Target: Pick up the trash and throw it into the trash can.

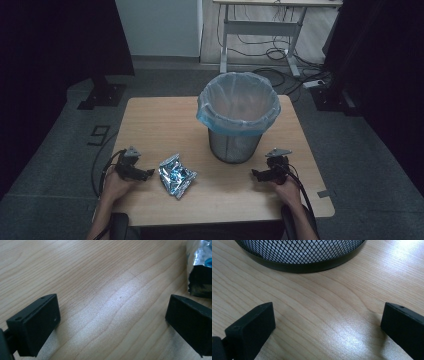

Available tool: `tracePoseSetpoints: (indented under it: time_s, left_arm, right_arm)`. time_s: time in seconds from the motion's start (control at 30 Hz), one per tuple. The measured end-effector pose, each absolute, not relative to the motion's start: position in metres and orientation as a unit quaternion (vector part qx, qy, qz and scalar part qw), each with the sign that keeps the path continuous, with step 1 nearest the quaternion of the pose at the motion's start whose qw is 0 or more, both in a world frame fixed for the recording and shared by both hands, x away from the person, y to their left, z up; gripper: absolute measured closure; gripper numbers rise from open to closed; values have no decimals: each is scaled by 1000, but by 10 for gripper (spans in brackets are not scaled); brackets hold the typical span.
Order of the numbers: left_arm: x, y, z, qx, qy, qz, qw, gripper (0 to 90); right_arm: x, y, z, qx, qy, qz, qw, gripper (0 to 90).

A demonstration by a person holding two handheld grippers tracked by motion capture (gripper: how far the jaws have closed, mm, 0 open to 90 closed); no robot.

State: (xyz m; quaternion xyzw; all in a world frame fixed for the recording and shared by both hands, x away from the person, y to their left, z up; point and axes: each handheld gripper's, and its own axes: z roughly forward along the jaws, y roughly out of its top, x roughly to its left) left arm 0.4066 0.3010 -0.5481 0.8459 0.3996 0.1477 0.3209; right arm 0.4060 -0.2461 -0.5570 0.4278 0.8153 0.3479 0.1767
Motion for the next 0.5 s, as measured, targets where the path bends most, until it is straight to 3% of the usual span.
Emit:
tracePoseSetpoints:
  time_s: [0.5]
  left_arm:
    - [409, 298, -544, 857, 397, 136, 300, 0]
  right_arm:
    - [403, -247, -557, 417, 820, 350, 175, 0]
